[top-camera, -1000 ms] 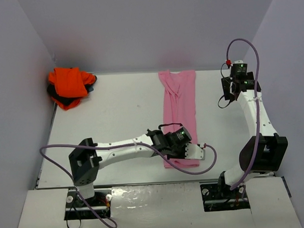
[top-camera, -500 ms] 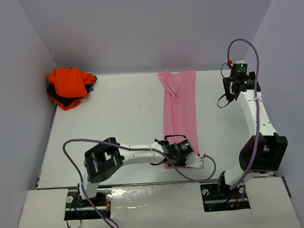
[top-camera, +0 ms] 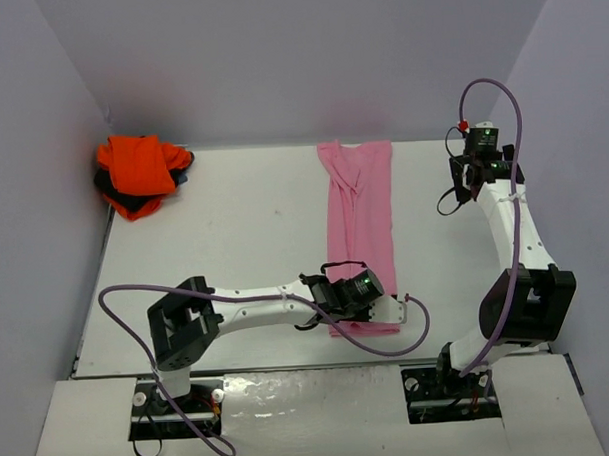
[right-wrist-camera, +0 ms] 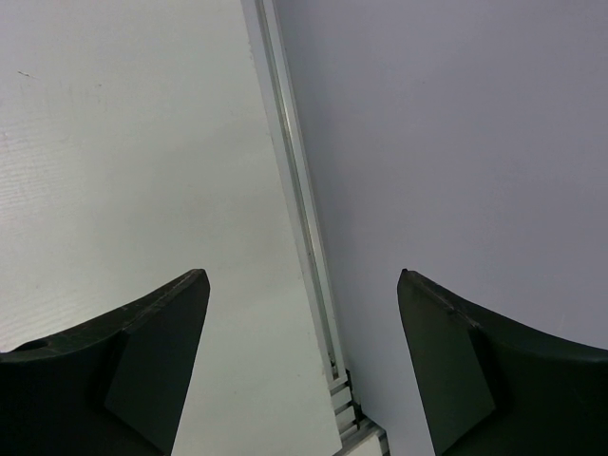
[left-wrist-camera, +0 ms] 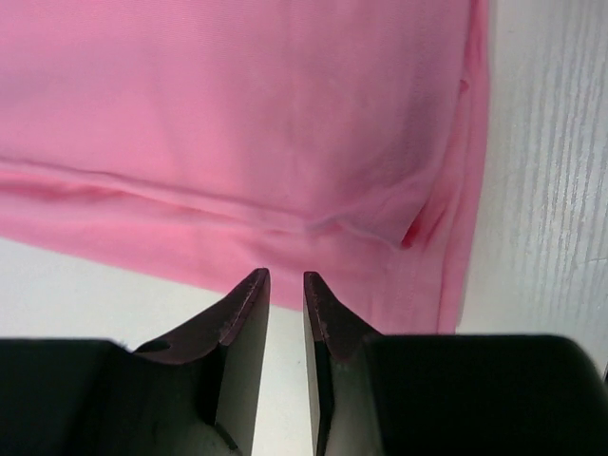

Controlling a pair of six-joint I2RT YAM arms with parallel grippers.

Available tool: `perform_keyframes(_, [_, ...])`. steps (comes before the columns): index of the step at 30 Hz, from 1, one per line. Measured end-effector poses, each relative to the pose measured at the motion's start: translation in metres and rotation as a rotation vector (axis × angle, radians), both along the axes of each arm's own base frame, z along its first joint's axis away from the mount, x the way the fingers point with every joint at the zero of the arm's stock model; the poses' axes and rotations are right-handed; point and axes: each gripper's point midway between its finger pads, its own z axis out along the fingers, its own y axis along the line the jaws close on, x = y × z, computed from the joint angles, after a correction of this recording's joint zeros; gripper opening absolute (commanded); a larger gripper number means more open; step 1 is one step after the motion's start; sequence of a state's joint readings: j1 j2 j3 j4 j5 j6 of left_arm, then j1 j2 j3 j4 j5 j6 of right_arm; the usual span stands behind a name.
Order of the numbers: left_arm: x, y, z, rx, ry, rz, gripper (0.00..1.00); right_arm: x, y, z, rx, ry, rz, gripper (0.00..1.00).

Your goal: Fold and stack the t-shirts

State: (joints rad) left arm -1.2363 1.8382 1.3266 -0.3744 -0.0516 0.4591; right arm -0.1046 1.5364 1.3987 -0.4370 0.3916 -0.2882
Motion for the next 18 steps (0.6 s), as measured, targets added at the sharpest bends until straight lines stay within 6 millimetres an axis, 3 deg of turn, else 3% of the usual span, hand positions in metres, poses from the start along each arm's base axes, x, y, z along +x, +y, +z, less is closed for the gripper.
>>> perform_keyframes(3, [0.001, -0.001, 0.013, -0.035, -0.002, 0.010, 0.19, 0.001, -0.001, -0.002, 0.001, 0.006, -0.002, 0.78])
perform_keyframes(6, [-0.002, -0.002, 0.015, -0.046, 0.022, 0.010, 0.19, 0.001, -0.003, -0.006, 0.001, 0.015, -0.009, 0.78])
perform_keyframes(18, [-0.046, -0.001, 0.010, -0.025, 0.228, -0.091, 0.19, 0.000, -0.008, -0.011, 0.003, 0.025, -0.021, 0.79])
